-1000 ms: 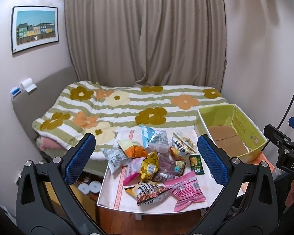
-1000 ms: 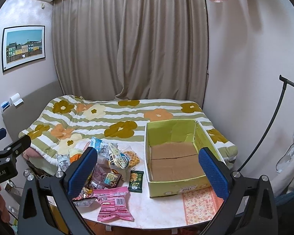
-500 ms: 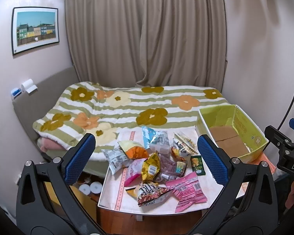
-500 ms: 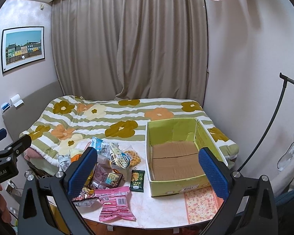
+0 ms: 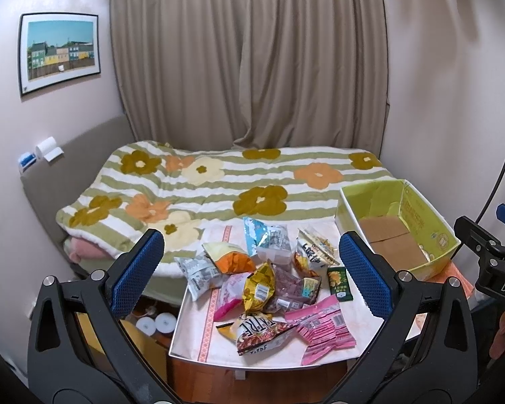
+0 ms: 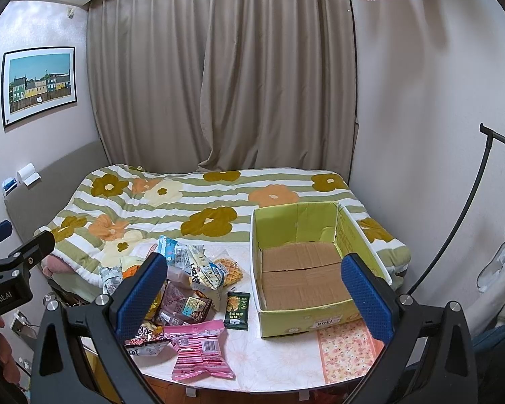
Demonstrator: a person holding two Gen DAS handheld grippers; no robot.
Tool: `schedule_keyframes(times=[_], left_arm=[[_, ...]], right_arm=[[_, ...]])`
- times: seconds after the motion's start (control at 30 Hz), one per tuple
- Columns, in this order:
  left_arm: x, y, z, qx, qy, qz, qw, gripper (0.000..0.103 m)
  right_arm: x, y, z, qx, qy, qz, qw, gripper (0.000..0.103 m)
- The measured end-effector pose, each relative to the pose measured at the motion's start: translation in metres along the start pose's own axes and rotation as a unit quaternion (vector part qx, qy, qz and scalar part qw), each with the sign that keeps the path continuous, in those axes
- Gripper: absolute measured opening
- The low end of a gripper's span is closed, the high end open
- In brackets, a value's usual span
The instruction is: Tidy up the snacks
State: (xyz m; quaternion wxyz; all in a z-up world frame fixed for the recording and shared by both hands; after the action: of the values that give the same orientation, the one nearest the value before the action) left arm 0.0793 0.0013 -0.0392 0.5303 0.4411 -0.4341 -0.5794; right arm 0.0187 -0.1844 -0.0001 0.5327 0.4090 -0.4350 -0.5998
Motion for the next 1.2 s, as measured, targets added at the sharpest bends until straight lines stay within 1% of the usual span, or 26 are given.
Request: schedule_keyframes(times=[0.57,1.0,1.07,1.2], left_arm=[[-0.001,0.000,0.000,0.000,0.000,0.002,1.0000,0.103],[-0.004,-0.006,0.000,-0.009,0.000,0.007,0.9999,0.103],[-0.006,-0.008,-0.003,-0.016,0.003,0.011,0.9998,0.103],[-0.012,-0.026,-0.014,-0.050,0.007,0.027,0.9983,0.103]], right_arm=[[0.000,0.000,0.002,-0.001,0.001,-0.001,1.000,0.103],[-0.001,-0.001,0.003,-0.005,0.001,-0.001,1.000,0.103],[-0.005,-0.005,0.005,-0.011,0.003,-0.001,1.000,0.103],[-0.008,-0.017,0.001,-0.037,0.011,0.003,0.999,0.103]])
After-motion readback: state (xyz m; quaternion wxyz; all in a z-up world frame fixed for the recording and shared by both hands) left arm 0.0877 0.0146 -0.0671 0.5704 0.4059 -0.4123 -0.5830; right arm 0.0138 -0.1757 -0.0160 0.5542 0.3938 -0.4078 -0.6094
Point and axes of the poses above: each gripper's, at about its wrist camera, not at the fingertips, and z roughly against the way its jaws point, x to its right, y to its top, the point moved 8 cm from there along -z, roughly the way its jaws point, and after that the axes turned 15 degrees about x, right-handed, at the moved point
